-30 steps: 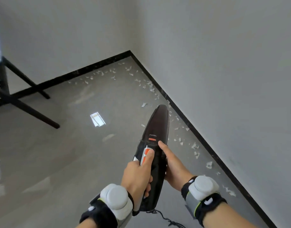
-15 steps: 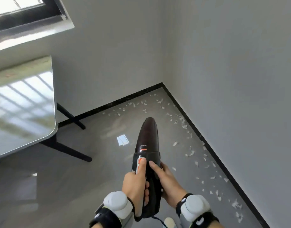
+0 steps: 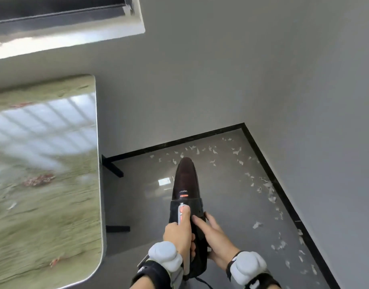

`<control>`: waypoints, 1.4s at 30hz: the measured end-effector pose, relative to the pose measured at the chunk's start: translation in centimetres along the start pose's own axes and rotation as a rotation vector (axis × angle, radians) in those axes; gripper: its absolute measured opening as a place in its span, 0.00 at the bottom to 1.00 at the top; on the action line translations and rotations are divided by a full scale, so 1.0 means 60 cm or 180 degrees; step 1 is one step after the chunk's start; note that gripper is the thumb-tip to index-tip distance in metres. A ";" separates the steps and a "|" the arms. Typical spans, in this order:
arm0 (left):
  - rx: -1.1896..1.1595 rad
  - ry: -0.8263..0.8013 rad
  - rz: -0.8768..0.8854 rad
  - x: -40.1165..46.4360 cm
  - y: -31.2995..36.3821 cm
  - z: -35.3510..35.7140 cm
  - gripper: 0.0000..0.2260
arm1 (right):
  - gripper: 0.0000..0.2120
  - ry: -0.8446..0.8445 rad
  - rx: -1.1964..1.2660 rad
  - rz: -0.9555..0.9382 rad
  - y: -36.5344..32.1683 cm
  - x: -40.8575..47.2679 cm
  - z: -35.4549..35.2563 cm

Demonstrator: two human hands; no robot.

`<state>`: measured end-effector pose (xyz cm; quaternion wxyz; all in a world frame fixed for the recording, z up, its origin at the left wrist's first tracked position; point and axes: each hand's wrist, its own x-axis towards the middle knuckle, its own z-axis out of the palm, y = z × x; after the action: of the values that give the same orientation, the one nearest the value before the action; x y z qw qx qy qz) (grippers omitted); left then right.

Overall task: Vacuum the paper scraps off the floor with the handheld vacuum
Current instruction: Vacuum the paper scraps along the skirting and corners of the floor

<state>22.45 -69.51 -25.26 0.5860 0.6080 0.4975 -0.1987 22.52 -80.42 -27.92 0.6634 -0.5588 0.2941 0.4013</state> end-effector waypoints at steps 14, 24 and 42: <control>-0.0149 0.0592 -0.0121 0.334 0.083 0.054 0.30 | 0.23 -0.0243 -0.0114 -0.0214 -0.029 0.378 0.035; -0.0506 0.0799 0.0048 0.601 0.015 0.063 0.23 | 0.26 -0.0792 -0.0686 -0.0351 0.051 0.656 0.037; 0.0026 0.0305 0.0300 0.782 -0.005 0.038 0.23 | 0.07 -0.1545 -0.1449 -0.0443 0.055 0.861 0.039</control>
<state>42.99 -54.18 -64.66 0.5677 0.6420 0.4950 -0.1435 45.64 -67.42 -72.42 0.5982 -0.5994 -0.0084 0.5318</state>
